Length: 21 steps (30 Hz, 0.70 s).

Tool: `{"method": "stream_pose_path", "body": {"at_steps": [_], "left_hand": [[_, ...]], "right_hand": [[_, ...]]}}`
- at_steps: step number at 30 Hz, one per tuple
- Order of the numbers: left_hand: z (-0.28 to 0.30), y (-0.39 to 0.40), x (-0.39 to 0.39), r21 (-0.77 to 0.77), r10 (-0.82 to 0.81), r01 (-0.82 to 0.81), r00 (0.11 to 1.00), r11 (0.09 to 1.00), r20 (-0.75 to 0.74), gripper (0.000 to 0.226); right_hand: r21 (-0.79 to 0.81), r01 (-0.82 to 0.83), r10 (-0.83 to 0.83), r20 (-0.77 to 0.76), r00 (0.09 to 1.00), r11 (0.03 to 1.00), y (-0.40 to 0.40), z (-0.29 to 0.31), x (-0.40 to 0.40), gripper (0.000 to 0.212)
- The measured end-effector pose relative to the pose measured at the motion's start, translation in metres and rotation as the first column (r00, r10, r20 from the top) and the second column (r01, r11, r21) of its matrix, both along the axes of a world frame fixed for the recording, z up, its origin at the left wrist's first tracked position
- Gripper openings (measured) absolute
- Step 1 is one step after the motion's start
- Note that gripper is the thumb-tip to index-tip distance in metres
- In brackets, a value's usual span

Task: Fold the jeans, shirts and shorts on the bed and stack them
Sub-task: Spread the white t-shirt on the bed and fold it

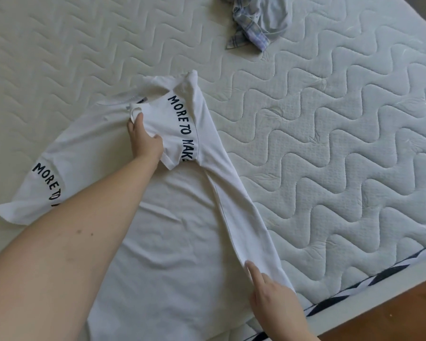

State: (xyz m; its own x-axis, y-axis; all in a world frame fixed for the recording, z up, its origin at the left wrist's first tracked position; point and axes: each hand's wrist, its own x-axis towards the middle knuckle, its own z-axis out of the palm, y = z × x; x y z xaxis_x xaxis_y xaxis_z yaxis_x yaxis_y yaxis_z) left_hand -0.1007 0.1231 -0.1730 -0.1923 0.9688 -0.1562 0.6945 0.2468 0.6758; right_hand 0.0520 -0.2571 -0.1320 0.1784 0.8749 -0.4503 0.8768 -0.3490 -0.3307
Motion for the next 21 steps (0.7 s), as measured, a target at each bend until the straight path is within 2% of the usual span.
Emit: {"method": "stream_pose_path", "body": {"at_steps": [6,10,12,16,18,21], "left_hand": [[-0.003,-0.007,-0.016,-0.035,0.048,-0.049,0.999,0.998,-0.009,0.072],[-0.003,-0.011,-0.020,-0.074,0.074,-0.071,0.996,0.995,0.040,0.076],[-0.006,-0.014,-0.022,-0.131,0.045,-0.031,0.994,0.991,0.102,0.073],[-0.015,-0.026,-0.027,-0.268,0.030,0.055,0.953,0.962,0.302,0.049],[-0.016,-0.029,-0.029,-0.274,0.047,0.032,0.961,0.961,0.274,0.045],[-0.011,-0.028,-0.033,-0.228,0.071,-0.020,0.973,0.974,0.218,0.050]], "right_hand": [[-0.051,-0.122,0.126,0.073,0.989,0.991,-0.014,0.004,0.007,0.075],[-0.057,-0.153,0.158,0.090,0.983,0.987,-0.027,-0.002,0.002,0.082],[-0.071,-0.161,0.166,0.078,0.983,0.984,-0.031,-0.005,-0.002,0.086],[-0.098,-0.149,0.155,0.059,0.986,0.984,-0.035,-0.009,-0.005,0.090],[-0.104,-0.145,0.152,0.064,0.986,0.984,-0.037,-0.010,-0.005,0.089],[-0.104,-0.142,0.149,0.058,0.987,0.984,-0.039,-0.013,-0.002,0.088]]}}
